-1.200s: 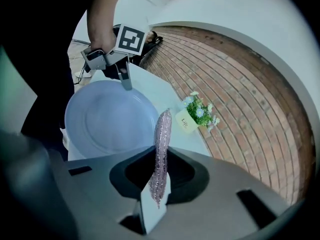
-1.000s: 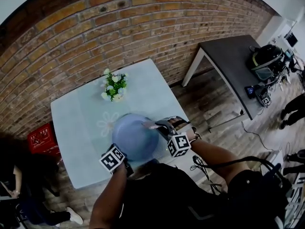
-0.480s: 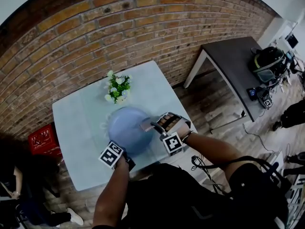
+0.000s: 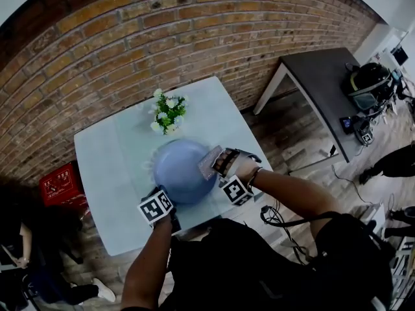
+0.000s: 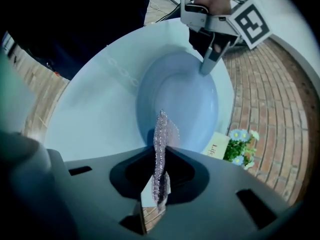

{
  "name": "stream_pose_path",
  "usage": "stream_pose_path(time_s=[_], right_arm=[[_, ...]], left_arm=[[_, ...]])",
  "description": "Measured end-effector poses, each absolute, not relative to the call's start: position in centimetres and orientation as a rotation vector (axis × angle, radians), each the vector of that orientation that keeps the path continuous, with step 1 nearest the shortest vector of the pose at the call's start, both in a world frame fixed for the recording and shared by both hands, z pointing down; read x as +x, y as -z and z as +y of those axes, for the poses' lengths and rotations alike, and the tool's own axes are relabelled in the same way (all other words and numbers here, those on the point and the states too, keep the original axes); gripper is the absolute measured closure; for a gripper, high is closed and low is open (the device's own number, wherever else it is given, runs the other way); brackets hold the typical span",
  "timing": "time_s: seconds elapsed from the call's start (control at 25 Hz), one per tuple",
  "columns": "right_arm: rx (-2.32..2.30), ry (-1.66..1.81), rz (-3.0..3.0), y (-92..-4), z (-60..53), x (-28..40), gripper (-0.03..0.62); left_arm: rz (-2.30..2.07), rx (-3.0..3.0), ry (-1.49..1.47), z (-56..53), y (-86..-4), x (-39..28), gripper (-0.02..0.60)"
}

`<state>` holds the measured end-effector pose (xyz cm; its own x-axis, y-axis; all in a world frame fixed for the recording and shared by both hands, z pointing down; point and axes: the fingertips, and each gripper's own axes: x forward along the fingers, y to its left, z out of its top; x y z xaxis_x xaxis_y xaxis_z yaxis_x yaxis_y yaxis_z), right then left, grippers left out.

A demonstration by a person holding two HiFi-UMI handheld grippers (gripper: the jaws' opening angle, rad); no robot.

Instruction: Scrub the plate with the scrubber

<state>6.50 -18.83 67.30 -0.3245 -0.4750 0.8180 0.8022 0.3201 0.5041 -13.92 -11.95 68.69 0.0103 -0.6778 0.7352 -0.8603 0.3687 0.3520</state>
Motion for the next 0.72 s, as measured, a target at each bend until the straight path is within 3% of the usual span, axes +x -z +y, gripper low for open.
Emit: stream_pose_path(time_s=[0.72], right_arm=[[-0.584, 0.903, -1.359, -68.3, -13.9, 6.4, 0.530]], left_arm=[[-1.551, 1.496, -0.282, -12.3, -68.6, -13.4, 0.497]])
